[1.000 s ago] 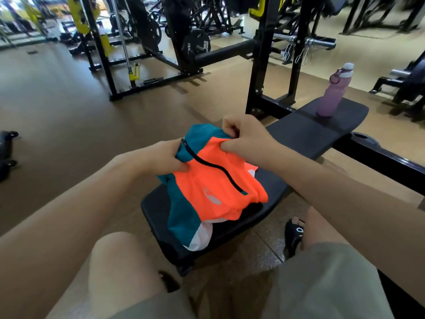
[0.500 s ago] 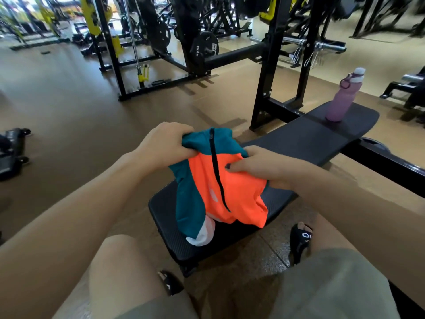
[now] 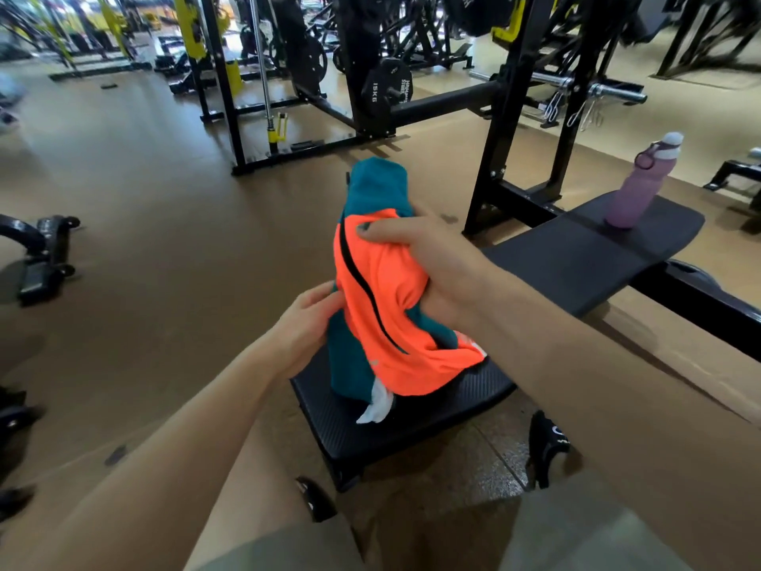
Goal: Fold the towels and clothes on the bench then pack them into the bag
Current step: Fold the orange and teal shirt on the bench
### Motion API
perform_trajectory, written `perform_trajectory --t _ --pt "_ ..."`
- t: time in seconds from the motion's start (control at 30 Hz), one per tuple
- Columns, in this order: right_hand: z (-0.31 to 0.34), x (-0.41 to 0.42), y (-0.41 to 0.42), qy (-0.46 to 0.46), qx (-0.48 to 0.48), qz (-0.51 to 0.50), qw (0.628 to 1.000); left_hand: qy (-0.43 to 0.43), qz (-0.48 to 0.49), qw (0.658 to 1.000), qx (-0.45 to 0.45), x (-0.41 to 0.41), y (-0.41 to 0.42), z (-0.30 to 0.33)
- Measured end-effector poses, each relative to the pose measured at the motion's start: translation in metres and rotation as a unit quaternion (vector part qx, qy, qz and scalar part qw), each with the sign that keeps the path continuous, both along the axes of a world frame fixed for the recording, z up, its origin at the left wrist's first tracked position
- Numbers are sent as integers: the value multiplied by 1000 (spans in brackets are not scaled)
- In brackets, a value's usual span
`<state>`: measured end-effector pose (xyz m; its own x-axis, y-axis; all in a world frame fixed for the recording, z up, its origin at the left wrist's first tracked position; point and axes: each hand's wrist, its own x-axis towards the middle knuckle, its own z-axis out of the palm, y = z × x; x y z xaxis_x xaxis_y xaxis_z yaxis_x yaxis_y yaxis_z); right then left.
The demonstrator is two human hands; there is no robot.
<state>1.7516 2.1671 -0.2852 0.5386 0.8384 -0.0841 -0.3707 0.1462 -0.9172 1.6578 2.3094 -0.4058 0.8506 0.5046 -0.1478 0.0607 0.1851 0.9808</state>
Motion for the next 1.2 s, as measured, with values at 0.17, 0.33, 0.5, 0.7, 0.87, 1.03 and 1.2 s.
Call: perform_trajectory --t 0.17,0.33,0.5,0.7,0.87,1.03,1.2 --pt "13 -37 22 73 52 53 995 -70 227 961 142 -28 46 41" --pt "34 -38 19 97 78 98 987 -42 309 876 368 -37 72 117" --pt "25 12 -5 117 84 8 989 16 204 795 571 33 62 140" --pt "-65 131 -54 50 -41 -202 977 100 74 692 711 181 28 83" --pt "-161 230 -95 -70 -241 -226 941 229 -2 568 790 283 -2 3" --pt "-227 283 -125 -254 -592 -110 757 291 -167 595 731 296 -47 -93" --pt "-245 296 -97 -390 -505 -90 765 339 -247 614 669 255 -55 -157"
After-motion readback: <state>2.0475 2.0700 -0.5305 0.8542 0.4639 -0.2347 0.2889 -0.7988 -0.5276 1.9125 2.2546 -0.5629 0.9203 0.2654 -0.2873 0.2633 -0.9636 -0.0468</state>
